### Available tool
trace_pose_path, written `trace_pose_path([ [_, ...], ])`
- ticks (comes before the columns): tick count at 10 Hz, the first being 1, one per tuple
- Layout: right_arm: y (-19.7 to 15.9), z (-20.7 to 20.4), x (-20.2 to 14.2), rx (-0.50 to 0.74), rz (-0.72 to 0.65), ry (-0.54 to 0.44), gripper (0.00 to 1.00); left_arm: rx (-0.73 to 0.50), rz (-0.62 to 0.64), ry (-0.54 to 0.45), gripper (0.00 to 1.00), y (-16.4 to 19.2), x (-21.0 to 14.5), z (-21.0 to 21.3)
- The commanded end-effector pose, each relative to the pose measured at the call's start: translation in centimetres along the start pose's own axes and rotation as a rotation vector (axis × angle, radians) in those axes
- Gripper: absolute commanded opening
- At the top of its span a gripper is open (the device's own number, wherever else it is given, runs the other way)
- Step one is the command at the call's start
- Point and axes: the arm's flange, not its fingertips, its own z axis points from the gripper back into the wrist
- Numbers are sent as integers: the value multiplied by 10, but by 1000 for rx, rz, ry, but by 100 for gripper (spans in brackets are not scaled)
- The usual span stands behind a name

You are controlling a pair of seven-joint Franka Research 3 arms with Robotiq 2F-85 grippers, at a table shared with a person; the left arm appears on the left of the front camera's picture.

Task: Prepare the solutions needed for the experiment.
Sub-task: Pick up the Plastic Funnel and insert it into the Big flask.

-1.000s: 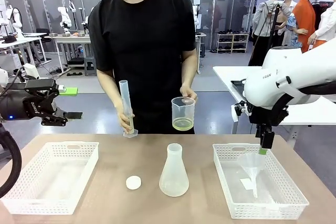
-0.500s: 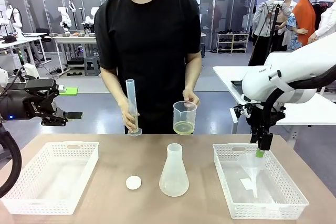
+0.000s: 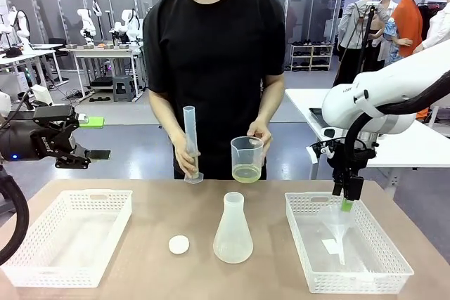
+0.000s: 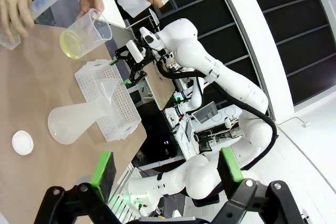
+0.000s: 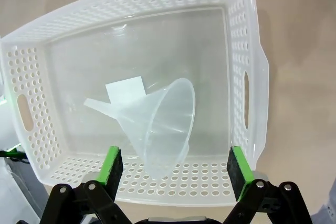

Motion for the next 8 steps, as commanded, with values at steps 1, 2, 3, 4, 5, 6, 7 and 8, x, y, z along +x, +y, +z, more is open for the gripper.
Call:
trace_pose_path([
  [1,-16,-1,-1,48,15,-25,100,-6,0,0,100,-1,0,-3],
  [2,-18,-3,0,70,19,-31,100,-6,0,0,100,-1,0,-3],
  [3,-20,-5,0,96,22,-30,100,-6,0,0,100,-1,0,-3],
  [4,-20,-7,0,122,30,-38,100,-6,0,0,100,-1,0,-3],
  [5,-22,-10,-1,148,36,-36,100,-6,0,0,100,-1,0,-3],
  [6,-21,-12,-1,178,42,-41,100,-6,0,0,100,-1,0,-3],
  [7,-20,-13,-1,192,39,-38,100,-6,0,0,100,-1,0,-3],
  [8,-21,-15,-1,208,39,-34,100,-6,0,0,100,-1,0,-3],
])
